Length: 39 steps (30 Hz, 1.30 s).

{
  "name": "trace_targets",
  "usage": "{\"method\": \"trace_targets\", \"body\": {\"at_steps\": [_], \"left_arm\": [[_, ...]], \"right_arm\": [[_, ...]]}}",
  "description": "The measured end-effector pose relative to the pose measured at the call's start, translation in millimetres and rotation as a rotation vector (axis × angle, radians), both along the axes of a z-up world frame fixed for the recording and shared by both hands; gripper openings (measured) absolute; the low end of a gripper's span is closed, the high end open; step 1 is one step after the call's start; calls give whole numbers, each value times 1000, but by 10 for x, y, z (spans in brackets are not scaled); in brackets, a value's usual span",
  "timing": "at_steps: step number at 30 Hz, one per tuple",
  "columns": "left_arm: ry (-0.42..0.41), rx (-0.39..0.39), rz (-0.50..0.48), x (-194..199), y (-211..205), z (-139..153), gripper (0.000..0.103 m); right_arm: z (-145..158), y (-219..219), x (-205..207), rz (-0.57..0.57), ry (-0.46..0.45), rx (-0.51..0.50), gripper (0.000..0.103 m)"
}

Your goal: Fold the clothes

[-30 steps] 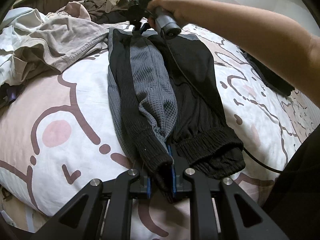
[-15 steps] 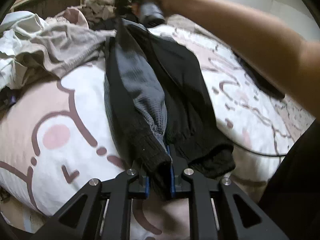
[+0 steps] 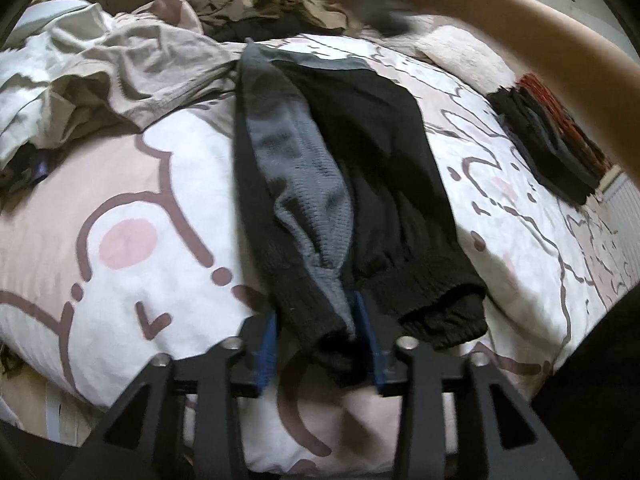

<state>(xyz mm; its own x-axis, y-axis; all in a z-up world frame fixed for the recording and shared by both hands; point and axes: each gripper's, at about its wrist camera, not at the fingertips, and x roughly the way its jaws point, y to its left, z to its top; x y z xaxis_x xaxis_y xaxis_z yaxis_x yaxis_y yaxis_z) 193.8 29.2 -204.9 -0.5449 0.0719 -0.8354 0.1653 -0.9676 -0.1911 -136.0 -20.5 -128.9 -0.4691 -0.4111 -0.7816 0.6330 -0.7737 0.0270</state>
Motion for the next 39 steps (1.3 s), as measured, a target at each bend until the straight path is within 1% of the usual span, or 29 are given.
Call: {"method": "trace_targets", "body": {"at_steps": [1,2,3,4,5,6,8,10,13,15,16,17,18,19,21,23,24,25,26,27,29,30,31,32,34,36,37,38,39], "left_arm": [[-2,5,13,14,-32,8,46],[-4,14,30,33,-79,22,46],[-3,26,51,58,-138,48,46],[3,31,69,85,-180,79,46],[16,31,91,131,-231,133,46],[36,31,106,188,-285,209,46],[83,20,99,275,-347,387,46],[128,-17,49,277,-365,601,46],[149,-22,-69,-26,-322,841,46],[138,-6,-147,-315,-214,879,46],[124,10,-178,-428,-162,851,46],[105,9,-218,-555,-95,793,46],[80,-29,-263,-681,-19,696,46],[58,-90,-297,-777,41,599,46],[11,-238,-352,-957,90,325,46],[-57,-313,-355,-1067,-21,77,46],[-101,-327,-344,-1107,-121,-41,46],[-132,-324,-330,-1127,-197,-106,47],[-155,-301,-313,-1142,-284,-137,50],[-171,-269,-300,-1162,-356,-133,50],[-171,-257,-313,-1173,-369,-28,50],[-162,-261,-332,-1163,-358,34,50],[-145,-282,-368,-1133,-329,98,50],[-121,-330,-423,-1071,-282,178,50],[-77,-456,-553,-920,-167,286,51],[-15,-617,-703,-714,-40,359,53],[26,-705,-776,-603,7,370,58],[75,-799,-860,-463,43,362,61],[122,-887,-946,-308,71,342,63]], "right_arm": [[73,109,116,36,25,23,99],[94,223,255,78,37,48,85],[96,342,397,117,40,76,76],[60,469,545,152,25,110,59],[15,600,690,188,4,136,46],[-50,736,832,226,-31,142,44],[-191,976,1156,302,-81,167,42],[-294,1134,1446,378,-104,170,42],[-439,1325,1842,472,-168,104,42],[-543,1397,2038,511,-202,55,42],[-588,1423,2112,526,-206,36,42],[-647,1446,2186,538,-207,25,42],[-723,1466,2256,545,-207,28,42],[-822,1486,2299,541,-213,40,42],[-1014,1544,2334,510,-239,52,42],[-1102,1654,2297,450,-268,-5,42],[-1138,1712,2272,418,-286,-41,42],[-1165,1761,2245,385,-305,-73,42],[-1168,1793,2219,356,-327,-94,43],[-1160,1820,2198,333,-348,-110,43],[-1103,1875,2165,305,-379,-130,43],[-1039,1925,2161,292,-383,-146,43],[-966,1986,2160,277,-375,-166,43],[-906,2035,2167,267,-353,-173,43],[-760,2114,2222,255,-249,-149,43],[-655,2151,2303,260,-151,-118,43],[-616,2151,2369,276,-102,-99,47],[-595,2152,2417,290,-63,-82,60],[-603,2146,2437,305,-45,-68,66]]}}
